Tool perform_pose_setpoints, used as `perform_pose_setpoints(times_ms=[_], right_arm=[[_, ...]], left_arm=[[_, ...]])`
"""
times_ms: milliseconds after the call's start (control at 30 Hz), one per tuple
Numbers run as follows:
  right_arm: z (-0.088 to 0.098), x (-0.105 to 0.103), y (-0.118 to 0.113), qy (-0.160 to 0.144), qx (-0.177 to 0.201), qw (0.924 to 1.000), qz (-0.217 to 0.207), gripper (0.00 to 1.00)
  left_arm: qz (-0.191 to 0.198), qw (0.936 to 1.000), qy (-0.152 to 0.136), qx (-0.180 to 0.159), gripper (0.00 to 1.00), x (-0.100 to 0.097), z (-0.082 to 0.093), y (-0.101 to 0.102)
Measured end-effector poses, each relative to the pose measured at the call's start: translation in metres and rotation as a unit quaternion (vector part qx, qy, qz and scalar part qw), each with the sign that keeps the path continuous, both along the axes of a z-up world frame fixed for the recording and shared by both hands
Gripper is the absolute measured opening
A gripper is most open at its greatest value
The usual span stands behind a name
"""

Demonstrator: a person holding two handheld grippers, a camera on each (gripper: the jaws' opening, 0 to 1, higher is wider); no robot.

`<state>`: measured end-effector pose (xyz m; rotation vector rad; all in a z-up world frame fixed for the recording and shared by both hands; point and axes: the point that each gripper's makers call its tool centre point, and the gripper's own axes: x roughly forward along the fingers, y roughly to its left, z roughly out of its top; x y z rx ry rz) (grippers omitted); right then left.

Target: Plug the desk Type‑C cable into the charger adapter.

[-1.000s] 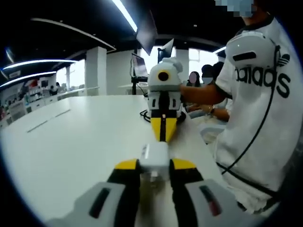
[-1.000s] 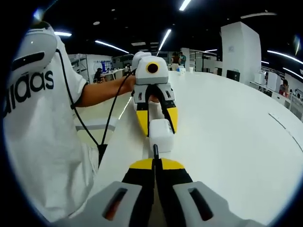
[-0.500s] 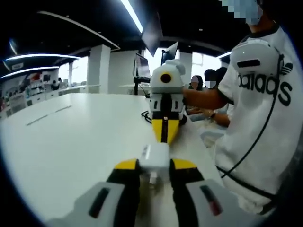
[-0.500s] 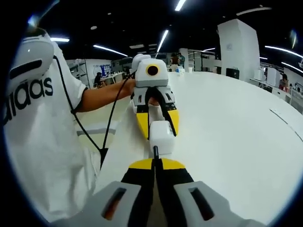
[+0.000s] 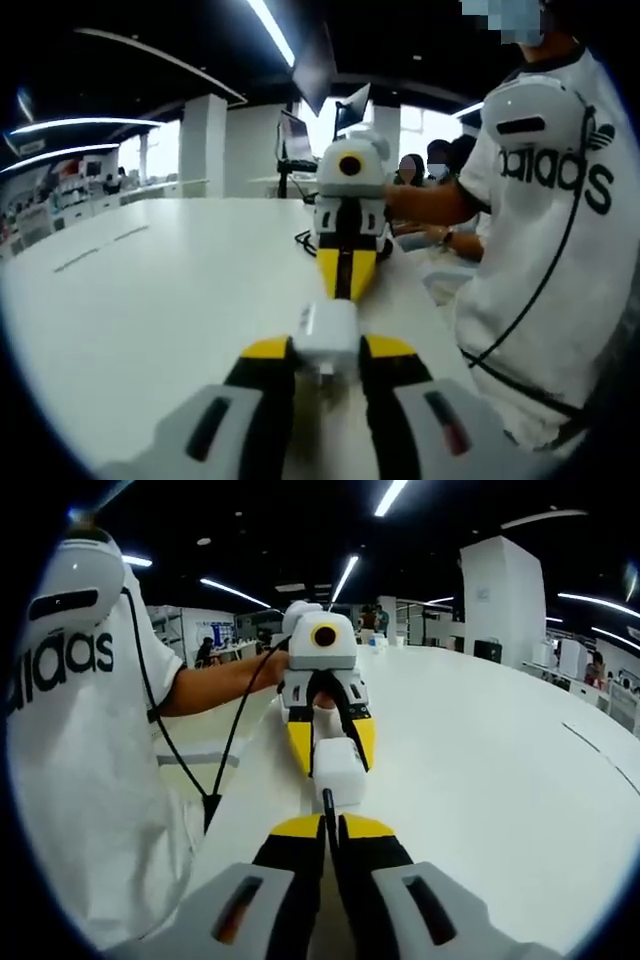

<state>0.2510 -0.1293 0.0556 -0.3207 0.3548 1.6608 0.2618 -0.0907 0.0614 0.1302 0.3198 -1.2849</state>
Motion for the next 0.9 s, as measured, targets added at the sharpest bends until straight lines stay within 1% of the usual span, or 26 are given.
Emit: perform_pose_setpoints(times_ms=[67,133,167,267,333,467,533,833,900], right_arm=[[0.000,0.001,-0.003,-0.004,0.001,1.0000,-0.006,0.05],[0.002,0.004,-0.006,-0.006,0.007,0.9998,-0.015,0.07],[0.004,0.005,-0.008,-0.013,0.012,0.9996,-0.021,0.07],[0.007,0.009,-0.015,-0.017,0.017,0.9992,-0.031,0.07],[0.010,0.011,-0.020,-0.021,0.020,0.9989,-0.037,0.07],[0.012,0.014,-0.030,-0.027,0.020,0.9981,-0.051,0.08],[0.013,0.013,-0.035,-0.028,0.020,0.9978,-0.057,0.08],[0.012,0.014,-0.069,-0.036,0.002,0.9947,-0.096,0.08],[0.013,0.016,-0.076,-0.040,-0.001,0.9934,-0.108,0.08]], left_arm=[[0.007,0.9999,-0.007,0.005,0.25,0.002,0.000,0.000],[0.014,0.9998,-0.011,0.007,0.26,0.004,0.000,0.002],[0.017,0.9998,-0.012,0.007,0.26,0.004,0.000,0.003],[0.022,0.9996,-0.017,0.009,0.27,0.004,0.001,0.003],[0.025,0.9988,-0.039,0.014,0.28,0.004,0.003,0.003],[0.033,0.9986,-0.041,-0.003,0.28,0.005,0.009,0.003],[0.035,0.9984,-0.044,-0.001,0.30,0.005,0.009,0.003],[0.035,0.9983,-0.045,0.004,0.29,0.004,0.010,0.001],[0.035,0.9981,-0.050,0.004,0.29,0.004,0.010,0.000]])
